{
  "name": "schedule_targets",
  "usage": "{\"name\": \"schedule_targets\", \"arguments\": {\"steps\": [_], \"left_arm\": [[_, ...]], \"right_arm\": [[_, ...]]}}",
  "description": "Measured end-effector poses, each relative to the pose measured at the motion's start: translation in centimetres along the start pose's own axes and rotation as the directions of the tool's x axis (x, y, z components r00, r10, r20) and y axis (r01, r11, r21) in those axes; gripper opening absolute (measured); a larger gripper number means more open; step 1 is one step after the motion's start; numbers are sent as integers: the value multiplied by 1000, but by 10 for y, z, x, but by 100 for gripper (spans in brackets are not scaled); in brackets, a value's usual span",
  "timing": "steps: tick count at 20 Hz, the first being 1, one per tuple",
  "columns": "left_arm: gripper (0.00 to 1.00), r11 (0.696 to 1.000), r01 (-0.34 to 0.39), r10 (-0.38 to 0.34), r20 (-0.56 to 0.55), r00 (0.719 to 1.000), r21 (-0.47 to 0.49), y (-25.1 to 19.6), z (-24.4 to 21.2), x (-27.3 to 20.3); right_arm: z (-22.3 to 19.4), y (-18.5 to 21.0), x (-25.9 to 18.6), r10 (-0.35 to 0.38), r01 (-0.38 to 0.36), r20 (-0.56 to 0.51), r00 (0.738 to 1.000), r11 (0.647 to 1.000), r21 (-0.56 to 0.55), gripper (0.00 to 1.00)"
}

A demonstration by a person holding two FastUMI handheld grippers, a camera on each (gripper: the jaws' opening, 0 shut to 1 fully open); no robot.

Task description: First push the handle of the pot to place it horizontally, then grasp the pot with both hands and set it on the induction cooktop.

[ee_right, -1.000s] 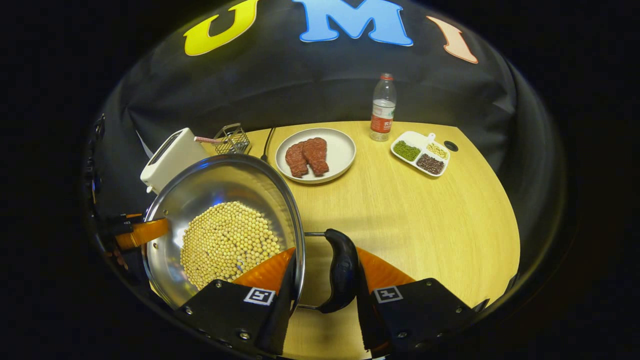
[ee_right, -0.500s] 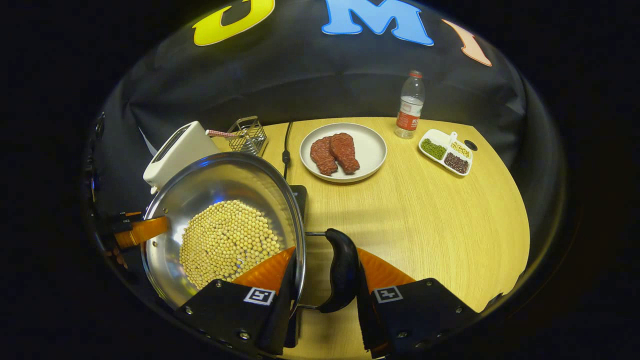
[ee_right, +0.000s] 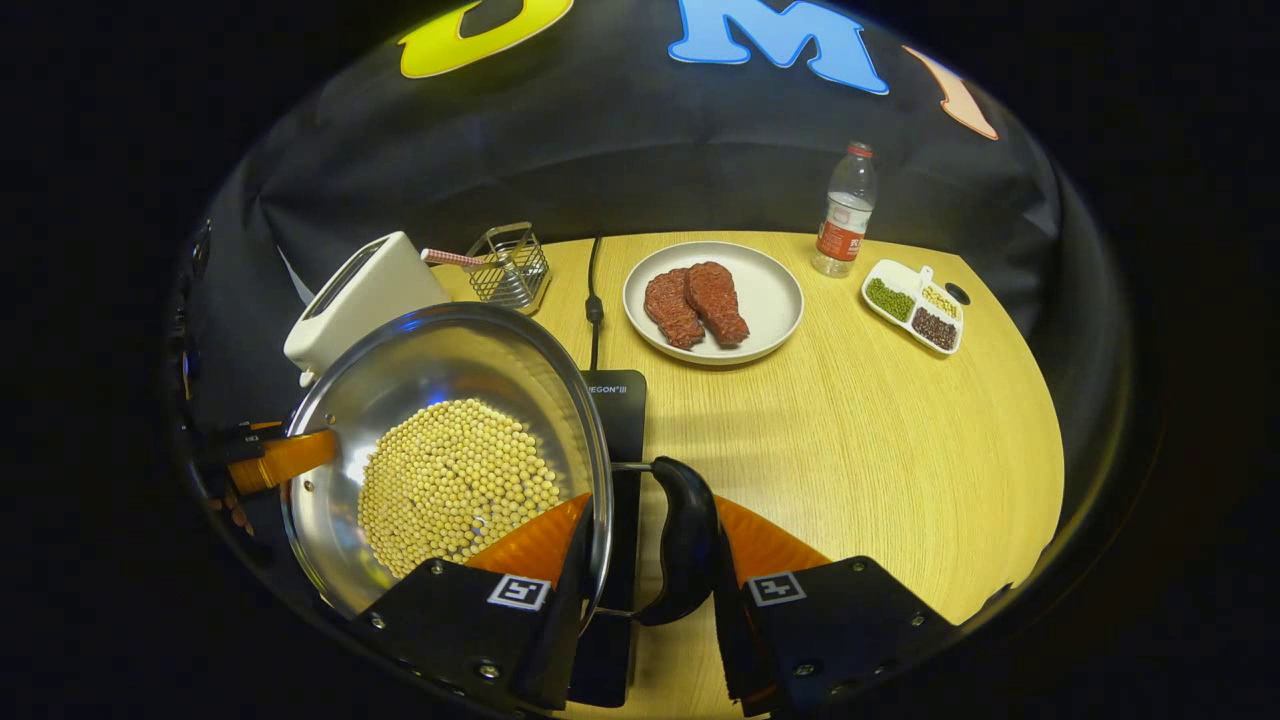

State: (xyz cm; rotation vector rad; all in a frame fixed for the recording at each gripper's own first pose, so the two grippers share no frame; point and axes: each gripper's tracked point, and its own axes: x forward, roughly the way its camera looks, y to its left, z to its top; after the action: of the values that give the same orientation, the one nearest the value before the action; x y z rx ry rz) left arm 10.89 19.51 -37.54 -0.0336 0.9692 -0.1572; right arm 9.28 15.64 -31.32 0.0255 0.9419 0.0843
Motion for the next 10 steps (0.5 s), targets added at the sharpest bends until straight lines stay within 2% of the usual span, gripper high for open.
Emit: {"name": "schedule_targets", "arguments": {"steps": [5,6,7,10], "left_arm": [[64,1000,12,-12,4,1000,3,0,-1,10],[60,1000,14,-14,5,1000,7,-1,-1,10],[64,1000,17,-17,7,1000,9,0,-2,12],[64,1000,24,-24,5,1000,18,-1,-4,20]], "right_arm": [[-1,-1,2,-15,15,-1,1000,1000,9,57],[-1,-2,2,-18,18,0,1000,1000,10,57],[-3,-2,2,-21,21,-1,1000,1000,12,57],[-6,-1,5,-29,29,-6,1000,999,19,57]]}}
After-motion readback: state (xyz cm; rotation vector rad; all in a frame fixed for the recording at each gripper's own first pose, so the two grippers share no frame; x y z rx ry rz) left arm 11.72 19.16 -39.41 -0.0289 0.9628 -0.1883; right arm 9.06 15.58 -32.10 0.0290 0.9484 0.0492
